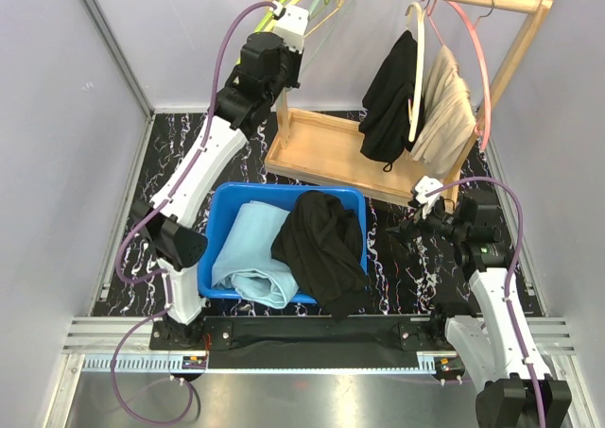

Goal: Remove the trousers from the hanger

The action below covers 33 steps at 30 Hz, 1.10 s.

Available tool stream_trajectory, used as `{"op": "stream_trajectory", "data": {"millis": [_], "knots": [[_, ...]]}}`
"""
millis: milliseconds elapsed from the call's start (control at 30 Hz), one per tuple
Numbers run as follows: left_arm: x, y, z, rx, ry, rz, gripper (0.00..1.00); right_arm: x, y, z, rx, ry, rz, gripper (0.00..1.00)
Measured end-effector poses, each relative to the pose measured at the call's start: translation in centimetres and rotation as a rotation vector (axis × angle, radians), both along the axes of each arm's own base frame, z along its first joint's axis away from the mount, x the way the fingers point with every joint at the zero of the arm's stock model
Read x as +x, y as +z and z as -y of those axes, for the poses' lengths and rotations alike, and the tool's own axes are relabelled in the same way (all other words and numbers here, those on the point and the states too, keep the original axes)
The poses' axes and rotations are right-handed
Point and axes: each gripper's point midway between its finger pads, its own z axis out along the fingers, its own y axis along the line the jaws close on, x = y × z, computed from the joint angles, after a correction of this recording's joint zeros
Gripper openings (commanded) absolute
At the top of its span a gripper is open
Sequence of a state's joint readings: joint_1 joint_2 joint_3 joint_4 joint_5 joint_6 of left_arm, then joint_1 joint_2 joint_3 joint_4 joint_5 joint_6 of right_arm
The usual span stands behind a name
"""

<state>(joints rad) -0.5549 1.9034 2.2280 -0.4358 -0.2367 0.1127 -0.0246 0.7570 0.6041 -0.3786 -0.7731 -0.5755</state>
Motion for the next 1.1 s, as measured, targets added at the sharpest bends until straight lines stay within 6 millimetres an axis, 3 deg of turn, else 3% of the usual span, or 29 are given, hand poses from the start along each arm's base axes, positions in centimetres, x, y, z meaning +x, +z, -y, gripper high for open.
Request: {"op": "stream_trajectory", "data": {"millis": [233, 333, 367, 433, 500, 600, 733, 900, 1100], "knots": [[0.9, -1.8, 0.1, 0.012, 0.028, -0.029, 0.0, -0.1, 0.4, 0.0, -0.001, 0.003, 0.021, 1.0], [1.0, -2.0, -0.1, 0.012, 0.042, -0.03, 0.2, -0.1, 0.4, 0.2, -0.002, -0.002, 0.023, 1.0], [1.0, -2.0, -0.1, 0.01, 0.046, -0.03, 0.39, -0.1, 0.4, 0.2, -0.002, -0.003, 0.023, 1.0], [1.0, -2.0, -0.1, 0.003, 0.048, -0.033, 0.58, -0.1, 0.4, 0.2, -0.002, -0.003, 0.023, 1.0], [0.7, -1.7, -0.1, -0.024, 0.045, -0.037, 0.71, 0.0, 0.4, 0.3, -0.002, -0.008, 0.023, 1.0], [-0.5, -0.5, 0.2, -0.084, 0.022, -0.046, 0.82, 0.1, 0.4, 0.6, -0.002, -0.019, 0.023, 1.0], [-3.5, 2.5, 0.2, -0.187, -0.029, -0.04, 0.9, 0.2, 0.4, 1.0, -0.002, -0.034, 0.023, 1.0], [-8.3, 7.0, 0.5, -0.322, -0.116, -0.007, 0.93, 0.3, 0.4, 1.2, -0.002, -0.042, 0.022, 1.0], [-12.1, 10.0, 1.9, -0.463, -0.228, -0.01, 0.93, 0.3, 0.4, 1.2, -0.002, -0.045, 0.023, 1.0]]}}
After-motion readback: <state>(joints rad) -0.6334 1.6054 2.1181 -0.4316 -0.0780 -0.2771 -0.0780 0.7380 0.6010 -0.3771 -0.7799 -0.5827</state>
